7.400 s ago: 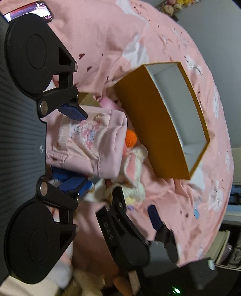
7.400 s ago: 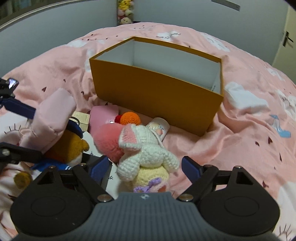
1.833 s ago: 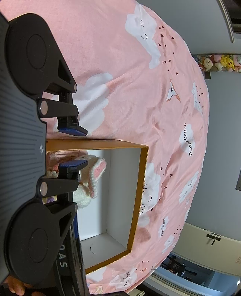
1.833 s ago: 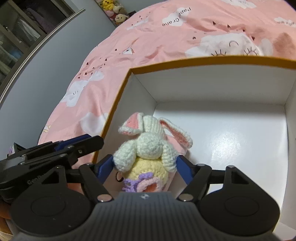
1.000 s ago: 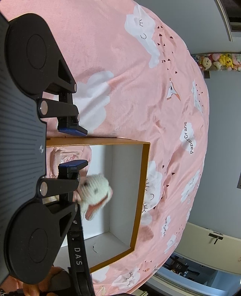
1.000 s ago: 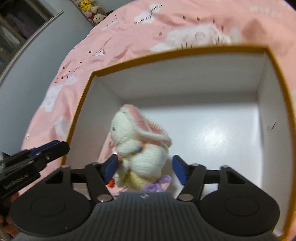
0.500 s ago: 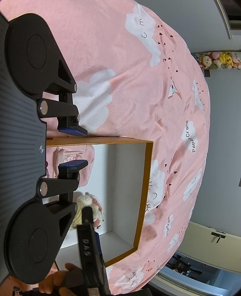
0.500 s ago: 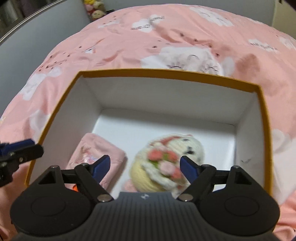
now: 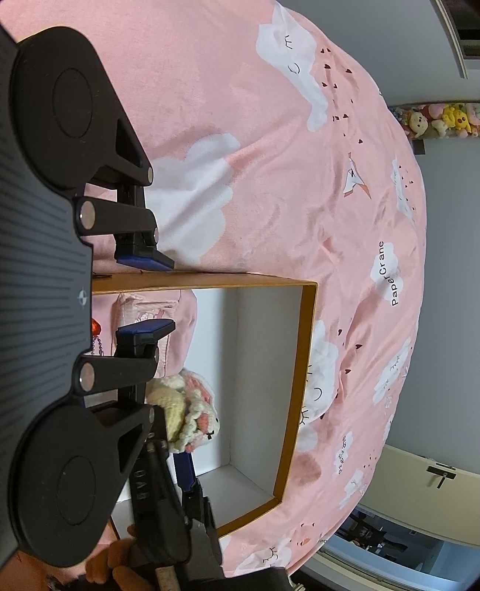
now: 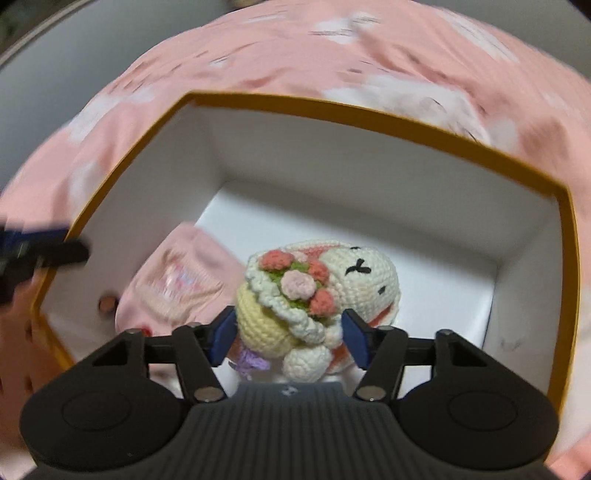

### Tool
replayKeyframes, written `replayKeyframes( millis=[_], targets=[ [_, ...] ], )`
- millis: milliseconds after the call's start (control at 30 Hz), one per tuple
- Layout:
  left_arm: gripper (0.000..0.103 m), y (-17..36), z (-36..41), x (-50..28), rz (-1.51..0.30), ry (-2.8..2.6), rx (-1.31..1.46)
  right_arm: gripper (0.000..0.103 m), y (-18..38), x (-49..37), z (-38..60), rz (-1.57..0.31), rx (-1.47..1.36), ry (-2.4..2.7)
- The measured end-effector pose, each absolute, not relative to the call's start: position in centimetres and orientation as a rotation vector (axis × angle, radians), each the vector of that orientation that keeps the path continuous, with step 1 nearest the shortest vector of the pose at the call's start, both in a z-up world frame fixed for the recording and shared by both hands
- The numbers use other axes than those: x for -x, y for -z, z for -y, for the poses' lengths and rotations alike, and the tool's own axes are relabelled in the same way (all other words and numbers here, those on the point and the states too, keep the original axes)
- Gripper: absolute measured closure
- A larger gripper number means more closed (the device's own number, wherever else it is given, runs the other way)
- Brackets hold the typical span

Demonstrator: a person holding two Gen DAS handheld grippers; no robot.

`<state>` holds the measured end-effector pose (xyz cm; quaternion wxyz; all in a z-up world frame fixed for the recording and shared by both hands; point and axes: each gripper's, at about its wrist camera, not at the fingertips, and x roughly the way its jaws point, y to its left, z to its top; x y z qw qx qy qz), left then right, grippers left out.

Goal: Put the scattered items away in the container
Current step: 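Withdraw both grippers up and out of the orange box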

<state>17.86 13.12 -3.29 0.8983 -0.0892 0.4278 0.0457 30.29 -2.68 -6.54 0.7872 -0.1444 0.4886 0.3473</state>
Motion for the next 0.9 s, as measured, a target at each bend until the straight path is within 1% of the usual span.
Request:
replayKeyframes(
  millis=[167, 267, 367, 600, 767, 900],
  targets=[
    [0.070, 3.3, -13.0, -17.8, -0.885, -0.091, 0.184, 0.045, 6.0, -30.2, 2.4, -1.085, 0.512, -0.918],
    [0.070, 3.4, -12.9, -17.9, -0.890, -0.096, 0.188, 0.046, 5.5, -30.6, 2.6, -1.101, 0.566, -0.991],
    [0.070, 3.6, -12.6, -17.9, -0.896, -0.104, 0.188, 0.046, 5.5, -30.8, 2.2, -1.123, 0.569, -1.086],
    [0.070, 4.1, -11.8, -17.8, -0.895, -0.139, 0.158, 0.049, 5.5, -29.5, 0.5, -1.107, 0.587, -1.209],
    [0.070, 3.8, -11.2, -17.1, -0.865, -0.153, 0.138, 0.047, 5.1, -29.6, 1.0, -1.122, 0.566, -1.174],
    [0.070, 3.0, -10.7, -16.4, -0.828, -0.171, 0.109, 0.047, 5.1, -29.0, 1.1, -1.098, 0.558, -1.122]
  ],
)
